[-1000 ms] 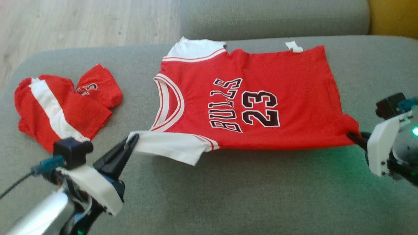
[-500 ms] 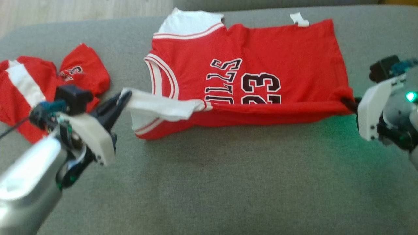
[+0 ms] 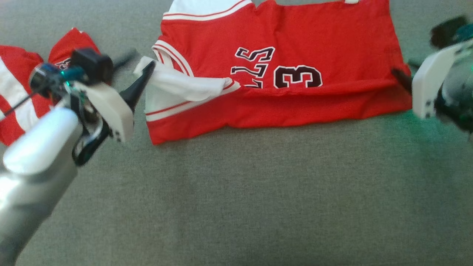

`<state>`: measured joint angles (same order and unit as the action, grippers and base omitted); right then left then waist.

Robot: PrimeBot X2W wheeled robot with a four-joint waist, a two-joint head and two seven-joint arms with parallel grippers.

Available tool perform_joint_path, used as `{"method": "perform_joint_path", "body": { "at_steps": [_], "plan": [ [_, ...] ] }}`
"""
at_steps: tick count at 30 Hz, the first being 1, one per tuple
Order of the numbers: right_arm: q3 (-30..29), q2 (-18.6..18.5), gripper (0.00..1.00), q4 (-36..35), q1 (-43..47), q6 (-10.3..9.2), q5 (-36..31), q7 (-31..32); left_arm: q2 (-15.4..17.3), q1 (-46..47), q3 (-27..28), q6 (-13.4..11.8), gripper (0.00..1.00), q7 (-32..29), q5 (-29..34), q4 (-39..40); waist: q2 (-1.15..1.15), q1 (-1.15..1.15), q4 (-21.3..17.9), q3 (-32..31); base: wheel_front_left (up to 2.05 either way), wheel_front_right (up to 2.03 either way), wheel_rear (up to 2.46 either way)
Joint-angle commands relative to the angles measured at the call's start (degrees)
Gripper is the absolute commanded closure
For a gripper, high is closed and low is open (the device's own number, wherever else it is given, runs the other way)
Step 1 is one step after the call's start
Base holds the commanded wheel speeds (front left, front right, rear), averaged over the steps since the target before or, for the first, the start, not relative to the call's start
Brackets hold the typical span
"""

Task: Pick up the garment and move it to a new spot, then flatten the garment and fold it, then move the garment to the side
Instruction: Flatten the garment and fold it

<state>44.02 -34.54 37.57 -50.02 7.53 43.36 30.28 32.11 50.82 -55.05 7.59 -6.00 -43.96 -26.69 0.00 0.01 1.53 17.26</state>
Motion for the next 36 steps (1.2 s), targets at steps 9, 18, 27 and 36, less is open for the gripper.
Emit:
{"method": "perform_joint_path", "body": {
  "at_steps": [9, 18, 27, 36],
  "plan": [
    [-10.14, 6.26, 0.00, 6.85, -6.29, -0.04, -4.82, -22.29, -7.52, 8.54, 12.53, -3.64, 0.00, 20.03, -2.52, -11.25, 0.00, -0.01, 0.58, -0.09, 0.00, 0.00, 0.00],
    [-16.57, 8.07, 0.00, 4.02, 2.85, -0.04, -10.59, -43.19, -12.41, -6.69, 32.76, -6.65, 0.00, 20.98, 2.47, 2.78, 0.00, -0.01, 0.43, -5.44, 0.00, 0.00, 0.00],
    [-32.11, 15.41, 0.00, -8.33, 22.87, -0.04, -22.61, -45.25, -21.70, -29.62, 42.87, -6.75, 0.00, 20.99, 13.24, 13.21, 0.00, -0.01, 0.10, -10.10, 0.00, 0.00, 0.00],
    [-39.29, 22.57, 0.00, -16.43, 33.86, -0.04, -30.57, -43.85, -26.38, -36.59, 45.53, -4.47, 0.00, 21.00, 19.88, 10.90, 0.00, -0.01, -0.39, -11.36, 0.00, 0.00, 0.00]
  ]
}}
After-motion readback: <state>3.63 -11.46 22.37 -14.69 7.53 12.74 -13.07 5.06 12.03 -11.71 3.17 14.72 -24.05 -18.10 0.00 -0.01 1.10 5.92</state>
